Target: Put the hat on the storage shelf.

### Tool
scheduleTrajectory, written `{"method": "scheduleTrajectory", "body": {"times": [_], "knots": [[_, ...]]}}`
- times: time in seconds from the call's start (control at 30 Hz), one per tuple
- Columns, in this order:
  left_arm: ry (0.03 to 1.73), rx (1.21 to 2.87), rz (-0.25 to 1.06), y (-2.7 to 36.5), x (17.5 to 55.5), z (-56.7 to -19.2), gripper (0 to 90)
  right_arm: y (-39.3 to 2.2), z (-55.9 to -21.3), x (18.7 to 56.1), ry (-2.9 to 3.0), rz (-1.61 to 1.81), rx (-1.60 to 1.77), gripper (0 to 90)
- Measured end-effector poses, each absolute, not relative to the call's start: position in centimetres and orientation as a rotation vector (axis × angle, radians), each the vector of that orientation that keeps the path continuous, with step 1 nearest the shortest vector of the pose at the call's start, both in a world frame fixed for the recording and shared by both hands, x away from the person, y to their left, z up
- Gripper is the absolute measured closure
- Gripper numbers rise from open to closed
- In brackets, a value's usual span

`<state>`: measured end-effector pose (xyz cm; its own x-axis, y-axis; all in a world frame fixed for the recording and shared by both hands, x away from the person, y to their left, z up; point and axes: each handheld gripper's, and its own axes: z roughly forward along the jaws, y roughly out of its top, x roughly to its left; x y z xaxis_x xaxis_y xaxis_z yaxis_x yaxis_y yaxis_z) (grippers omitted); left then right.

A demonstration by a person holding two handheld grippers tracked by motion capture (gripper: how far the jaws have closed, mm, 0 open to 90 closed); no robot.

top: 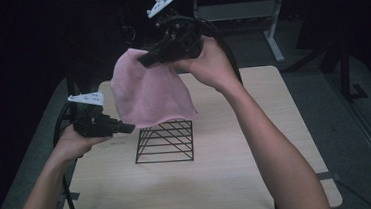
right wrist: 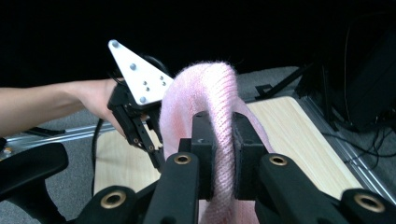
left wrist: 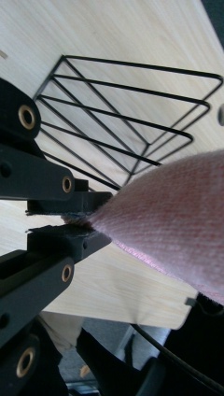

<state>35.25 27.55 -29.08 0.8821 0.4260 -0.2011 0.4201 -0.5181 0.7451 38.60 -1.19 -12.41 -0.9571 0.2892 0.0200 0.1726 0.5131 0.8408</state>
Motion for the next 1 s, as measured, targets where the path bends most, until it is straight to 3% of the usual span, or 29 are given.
{"method": "scheduleTrajectory", "body": {"times": [1.0], "knots": [[0.669,2.322,0.080,25.8,36.0,-32.5,84.5,-3.8,-18.0,41.0,2.676,1.444,0.547,81.5]]}}
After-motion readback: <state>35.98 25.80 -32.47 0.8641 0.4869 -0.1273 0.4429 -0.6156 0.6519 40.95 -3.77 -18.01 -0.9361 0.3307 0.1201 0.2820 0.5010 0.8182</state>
